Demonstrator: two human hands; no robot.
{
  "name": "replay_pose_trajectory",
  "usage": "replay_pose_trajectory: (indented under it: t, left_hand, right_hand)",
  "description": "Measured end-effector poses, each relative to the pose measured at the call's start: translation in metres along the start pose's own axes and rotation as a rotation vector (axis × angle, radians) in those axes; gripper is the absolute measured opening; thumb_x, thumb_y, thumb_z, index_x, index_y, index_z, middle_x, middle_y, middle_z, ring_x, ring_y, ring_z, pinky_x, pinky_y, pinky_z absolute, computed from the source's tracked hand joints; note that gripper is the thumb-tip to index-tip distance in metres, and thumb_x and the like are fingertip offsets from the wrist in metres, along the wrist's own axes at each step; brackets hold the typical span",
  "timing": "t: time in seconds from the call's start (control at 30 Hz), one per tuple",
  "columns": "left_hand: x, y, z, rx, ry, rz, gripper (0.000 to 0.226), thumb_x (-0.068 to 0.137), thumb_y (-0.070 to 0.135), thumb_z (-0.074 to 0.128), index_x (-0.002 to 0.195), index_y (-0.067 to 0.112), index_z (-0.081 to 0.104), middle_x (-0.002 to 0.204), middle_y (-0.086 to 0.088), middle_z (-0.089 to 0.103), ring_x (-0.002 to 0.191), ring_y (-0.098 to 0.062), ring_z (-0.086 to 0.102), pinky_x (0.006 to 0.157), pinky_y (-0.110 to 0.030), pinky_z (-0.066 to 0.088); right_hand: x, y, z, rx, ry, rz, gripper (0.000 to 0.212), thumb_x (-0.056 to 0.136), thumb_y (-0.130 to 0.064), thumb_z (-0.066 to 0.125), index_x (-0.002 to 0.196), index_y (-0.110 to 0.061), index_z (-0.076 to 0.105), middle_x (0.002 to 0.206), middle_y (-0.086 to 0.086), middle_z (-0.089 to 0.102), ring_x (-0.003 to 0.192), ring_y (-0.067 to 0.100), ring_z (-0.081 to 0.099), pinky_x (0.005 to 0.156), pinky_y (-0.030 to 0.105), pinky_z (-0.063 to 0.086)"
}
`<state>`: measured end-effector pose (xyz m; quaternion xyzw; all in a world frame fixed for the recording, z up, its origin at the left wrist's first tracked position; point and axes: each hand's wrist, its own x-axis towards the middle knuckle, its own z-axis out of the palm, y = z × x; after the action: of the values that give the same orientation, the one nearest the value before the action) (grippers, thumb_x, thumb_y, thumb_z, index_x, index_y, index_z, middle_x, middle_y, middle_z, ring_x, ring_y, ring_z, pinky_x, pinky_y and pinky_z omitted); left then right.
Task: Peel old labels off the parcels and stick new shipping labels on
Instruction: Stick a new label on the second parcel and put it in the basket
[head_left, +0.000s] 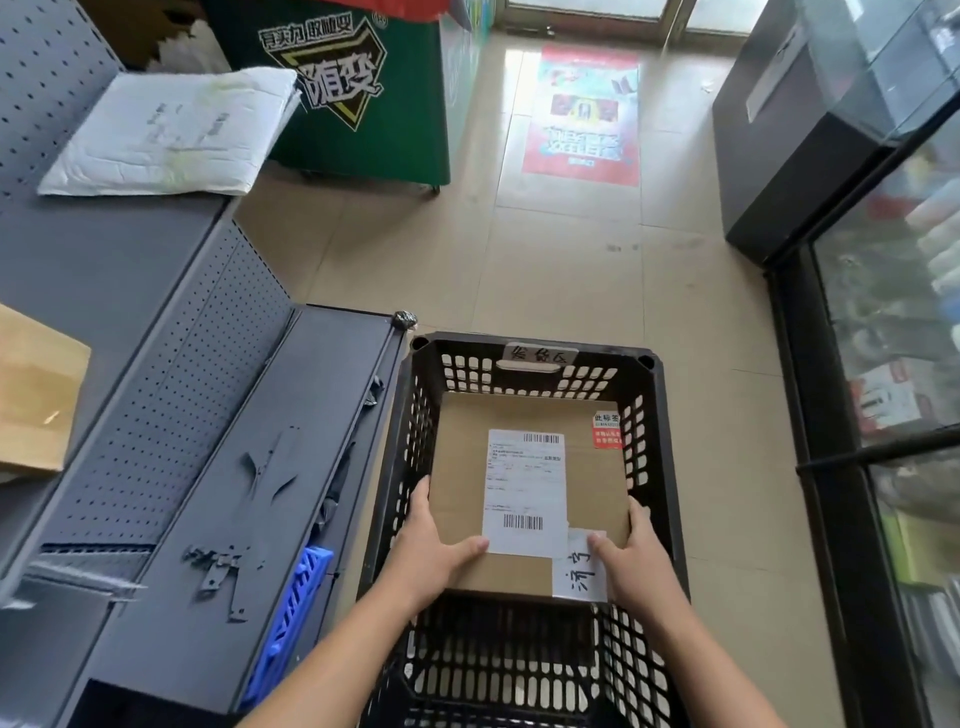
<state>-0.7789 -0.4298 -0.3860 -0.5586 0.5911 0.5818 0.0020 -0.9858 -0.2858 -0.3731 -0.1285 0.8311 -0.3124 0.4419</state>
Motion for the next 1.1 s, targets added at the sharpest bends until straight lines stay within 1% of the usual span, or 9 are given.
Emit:
replay_pose_trajectory:
  t: [0.17, 0.23, 0.3, 0.43, 0.57, 0.7, 0.83, 1.0, 1.1]
  left_hand:
    - [0.020, -0.005, 0.003, -0.011, -0.012, -0.031, 0.116, 0.076, 0.031, 0.088, 0.158, 0.033, 0.007, 0.151, 0.002, 0.046, 0.135, -0.019, 0.047, 0.116, -0.050, 0.038]
    - [0.027, -0.006, 0.004, -0.002, -0.007, -0.042, 0.115, 0.078, 0.028, 0.087, 0.159, 0.031, 0.006, 0.151, 0.003, 0.045, 0.135, -0.019, 0.047, 0.117, -0.047, 0.037]
    - [0.032, -0.007, 0.006, 0.010, -0.003, -0.057, 0.113, 0.080, 0.027, 0.085, 0.160, 0.027, 0.005, 0.151, 0.003, 0.045, 0.135, -0.019, 0.046, 0.117, -0.043, 0.037]
    - [0.046, -0.012, 0.009, 0.027, -0.001, -0.079, 0.115, 0.080, 0.028, 0.086, 0.160, 0.029, 0.004, 0.151, 0.003, 0.046, 0.136, -0.019, 0.046, 0.118, -0.043, 0.036]
    - [0.058, -0.013, 0.014, 0.055, 0.003, -0.096, 0.115, 0.080, 0.028, 0.086, 0.160, 0.030, 0.004, 0.150, 0.002, 0.048, 0.134, -0.021, 0.049, 0.117, -0.042, 0.037]
    - [0.068, -0.014, 0.020, 0.112, 0.007, -0.105, 0.117, 0.080, 0.032, 0.085, 0.160, 0.031, -0.001, 0.154, -0.003, 0.044, 0.137, -0.024, 0.047, 0.118, -0.044, 0.036]
    - [0.074, -0.013, 0.023, 0.142, 0.022, -0.112, 0.119, 0.080, 0.033, 0.085, 0.161, 0.028, -0.003, 0.159, -0.005, 0.038, 0.142, -0.024, 0.042, 0.120, -0.042, 0.032]
    - [0.065, -0.008, 0.021, 0.224, 0.035, -0.097, 0.115, 0.084, 0.035, 0.081, 0.161, 0.026, -0.004, 0.165, -0.004, 0.026, 0.146, -0.025, 0.036, 0.121, -0.042, 0.031]
    - [0.052, 0.001, 0.020, 0.305, 0.071, -0.038, 0.108, 0.089, 0.037, 0.076, 0.161, 0.026, -0.004, 0.167, -0.002, 0.017, 0.148, -0.025, 0.034, 0.118, -0.043, 0.034]
  right_hand:
    - [0.020, 0.004, 0.009, -0.001, 0.015, 0.001, 0.056, 0.096, -0.016, 0.057, 0.146, -0.027, 0.035, 0.122, -0.006, 0.060, 0.099, 0.005, 0.061, 0.073, 0.022, 0.050]
    - [0.026, 0.004, 0.012, 0.009, 0.024, 0.015, 0.057, 0.093, -0.018, 0.058, 0.145, -0.030, 0.036, 0.124, -0.006, 0.062, 0.104, 0.010, 0.063, 0.086, 0.033, 0.055]
    - [0.032, 0.006, 0.016, 0.009, 0.030, 0.019, 0.058, 0.092, -0.020, 0.058, 0.145, -0.030, 0.036, 0.128, -0.005, 0.062, 0.109, 0.014, 0.062, 0.098, 0.042, 0.052]
    - [0.042, 0.006, 0.021, 0.005, 0.043, 0.035, 0.059, 0.094, -0.019, 0.058, 0.148, -0.029, 0.033, 0.127, -0.004, 0.061, 0.109, 0.015, 0.061, 0.094, 0.036, 0.050]
    - [0.054, 0.009, 0.024, 0.002, 0.062, 0.039, 0.062, 0.094, -0.018, 0.059, 0.149, -0.027, 0.032, 0.131, -0.004, 0.059, 0.112, 0.016, 0.060, 0.101, 0.044, 0.049]
    - [0.061, 0.011, 0.028, -0.015, 0.079, 0.023, 0.064, 0.095, -0.013, 0.058, 0.152, -0.018, 0.029, 0.132, 0.000, 0.055, 0.116, 0.018, 0.055, 0.104, 0.038, 0.045]
    - [0.068, 0.013, 0.029, -0.044, 0.106, 0.016, 0.064, 0.096, -0.014, 0.058, 0.152, -0.018, 0.029, 0.137, 0.005, 0.055, 0.123, 0.024, 0.055, 0.101, 0.036, 0.043]
    - [0.061, 0.006, 0.027, -0.029, 0.108, -0.032, 0.057, 0.092, -0.012, 0.060, 0.144, -0.019, 0.039, 0.132, 0.002, 0.058, 0.113, 0.016, 0.056, 0.099, 0.035, 0.046]
    - [0.049, -0.004, 0.022, -0.085, 0.127, -0.086, 0.054, 0.093, -0.012, 0.058, 0.144, -0.017, 0.040, 0.131, 0.003, 0.053, 0.111, 0.014, 0.050, 0.098, 0.029, 0.041]
